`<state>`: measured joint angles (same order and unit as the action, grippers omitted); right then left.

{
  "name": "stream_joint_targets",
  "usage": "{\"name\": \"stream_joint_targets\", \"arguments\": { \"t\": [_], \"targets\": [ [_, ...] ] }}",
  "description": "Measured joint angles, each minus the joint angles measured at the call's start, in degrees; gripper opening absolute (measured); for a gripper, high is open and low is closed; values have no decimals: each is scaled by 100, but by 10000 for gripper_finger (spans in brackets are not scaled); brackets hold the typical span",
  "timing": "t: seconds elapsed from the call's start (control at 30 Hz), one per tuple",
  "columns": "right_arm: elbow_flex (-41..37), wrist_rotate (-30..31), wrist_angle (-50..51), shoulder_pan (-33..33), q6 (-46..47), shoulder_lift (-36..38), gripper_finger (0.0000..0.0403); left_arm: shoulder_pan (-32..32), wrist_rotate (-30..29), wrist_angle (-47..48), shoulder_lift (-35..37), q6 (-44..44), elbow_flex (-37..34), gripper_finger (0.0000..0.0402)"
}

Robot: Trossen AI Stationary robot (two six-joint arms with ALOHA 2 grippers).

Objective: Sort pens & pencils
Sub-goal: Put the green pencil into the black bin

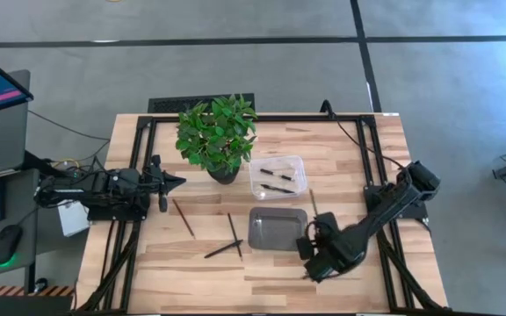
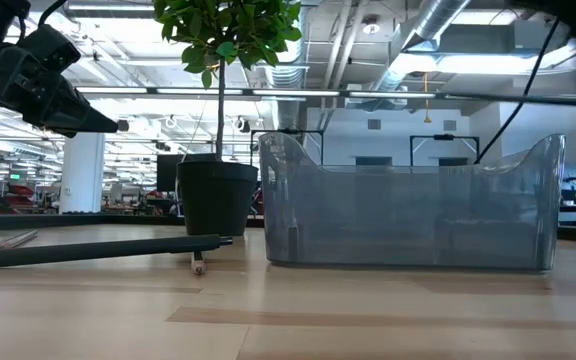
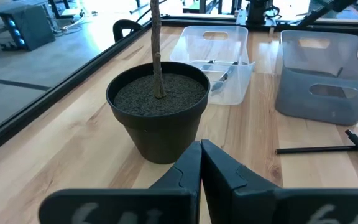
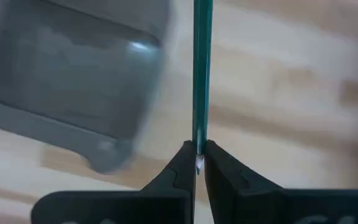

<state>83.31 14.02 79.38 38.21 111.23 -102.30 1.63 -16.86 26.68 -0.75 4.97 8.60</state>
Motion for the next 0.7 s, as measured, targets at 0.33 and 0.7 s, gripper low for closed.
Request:
{"name": "stream_joint_targets", "arguments": {
  "t": [0.33, 0.7],
  "targets": [
    [223, 272, -995, -1045, -3780, -2, 44, 0, 2, 0, -2, 0, 0, 0],
    [145, -199, -1664, -1129, -5329, -13, 44, 0, 1, 0, -2, 0, 0, 0]
  ]
}}
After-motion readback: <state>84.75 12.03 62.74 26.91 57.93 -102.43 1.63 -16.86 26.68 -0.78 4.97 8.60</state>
